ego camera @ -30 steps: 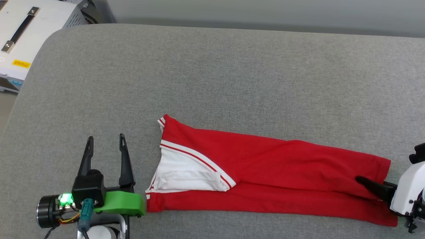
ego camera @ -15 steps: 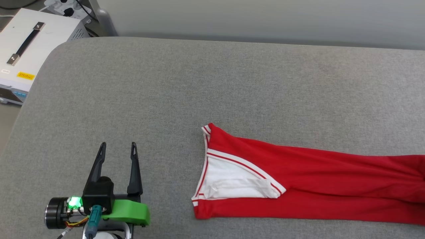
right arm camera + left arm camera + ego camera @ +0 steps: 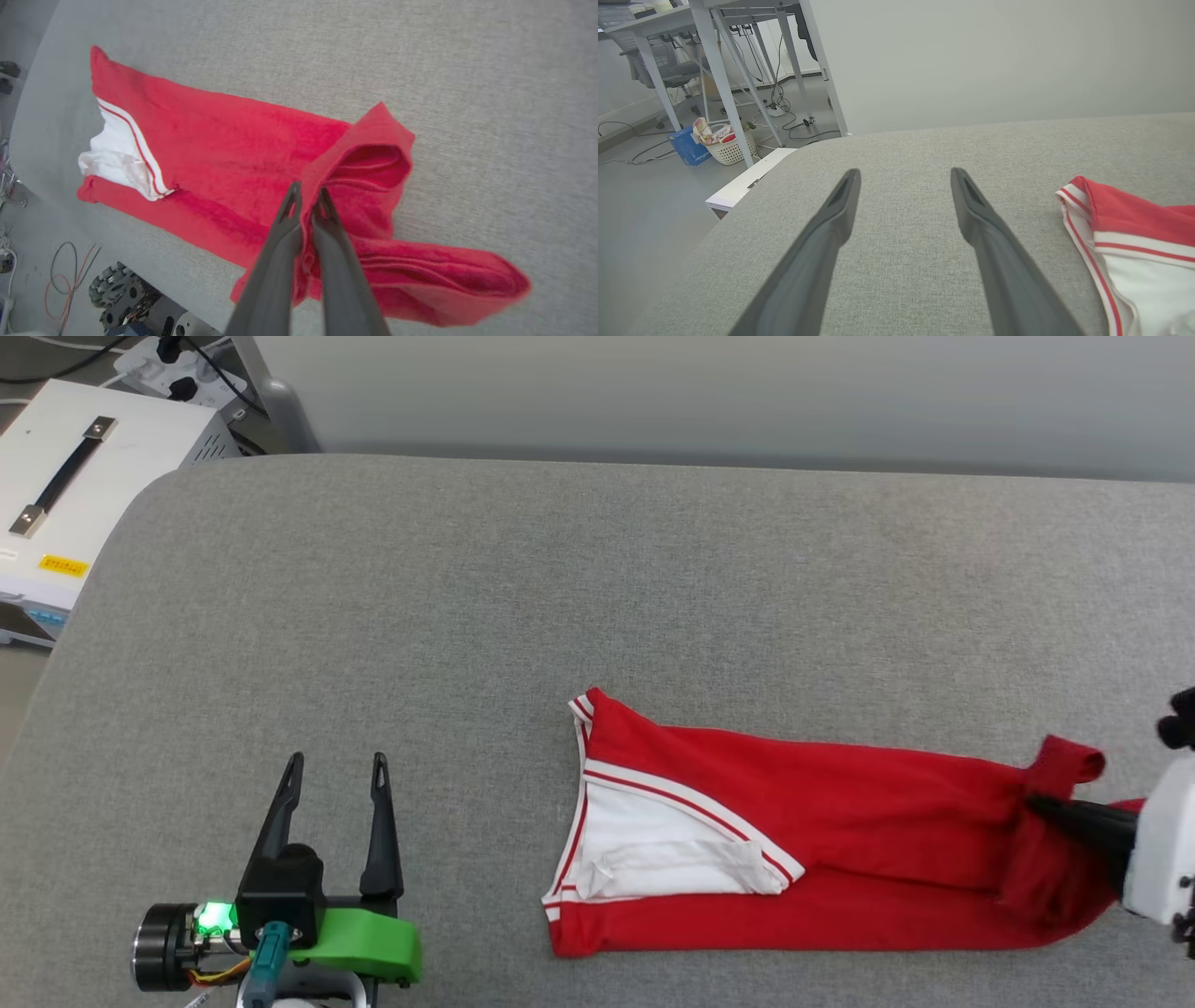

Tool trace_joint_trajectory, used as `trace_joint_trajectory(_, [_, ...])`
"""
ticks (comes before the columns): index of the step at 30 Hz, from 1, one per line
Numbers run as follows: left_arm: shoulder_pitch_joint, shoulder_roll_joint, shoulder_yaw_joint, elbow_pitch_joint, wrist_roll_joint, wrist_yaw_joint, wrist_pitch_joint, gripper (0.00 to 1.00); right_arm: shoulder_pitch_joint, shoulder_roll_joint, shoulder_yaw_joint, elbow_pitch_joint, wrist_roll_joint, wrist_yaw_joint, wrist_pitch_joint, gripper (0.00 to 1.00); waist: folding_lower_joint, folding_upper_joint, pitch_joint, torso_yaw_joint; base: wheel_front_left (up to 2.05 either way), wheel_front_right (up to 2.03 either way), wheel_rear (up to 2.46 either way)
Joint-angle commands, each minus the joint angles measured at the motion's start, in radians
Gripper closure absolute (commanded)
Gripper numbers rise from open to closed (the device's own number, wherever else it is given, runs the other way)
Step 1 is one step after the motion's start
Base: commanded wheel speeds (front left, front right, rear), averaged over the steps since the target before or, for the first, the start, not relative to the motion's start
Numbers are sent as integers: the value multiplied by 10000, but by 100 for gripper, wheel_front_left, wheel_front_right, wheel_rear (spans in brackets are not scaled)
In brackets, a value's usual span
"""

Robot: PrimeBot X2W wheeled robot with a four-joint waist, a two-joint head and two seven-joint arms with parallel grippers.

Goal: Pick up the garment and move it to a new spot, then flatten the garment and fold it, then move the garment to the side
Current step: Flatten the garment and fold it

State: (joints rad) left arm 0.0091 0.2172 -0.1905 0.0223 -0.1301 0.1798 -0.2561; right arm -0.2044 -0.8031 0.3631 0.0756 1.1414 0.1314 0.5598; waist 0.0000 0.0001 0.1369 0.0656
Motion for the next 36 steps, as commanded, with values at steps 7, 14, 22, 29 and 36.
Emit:
trace_joint_trajectory(7, [-146,-350,249,83,285,-281,-57,0,-1273,1226,1090,-1140,-956,-7,1262,100,0,-1,366,210,0,0,0])
trace_joint_trajectory(14, [-445,-593,410,157,467,-511,-57,0,-2924,2719,2766,-495,-1821,-7,1785,100,0,-1,713,412,0,0,0])
trace_joint_trajectory(22, [-739,-808,584,241,632,-720,-57,0,-4489,4095,4535,979,-2177,-7,1415,100,0,-1,1048,591,0,0,0])
trace_joint_trajectory(29, [-920,-967,718,318,740,-843,-57,0,-4751,4835,5576,2820,-2074,-7,618,100,0,-1,1258,666,0,0,0])
trace_joint_trajectory(36, [-837,-1069,884,431,817,-902,-57,0,-4916,4962,6170,3486,-1890,-7,-1019,15,0,-1,1086,514,0,0,0])
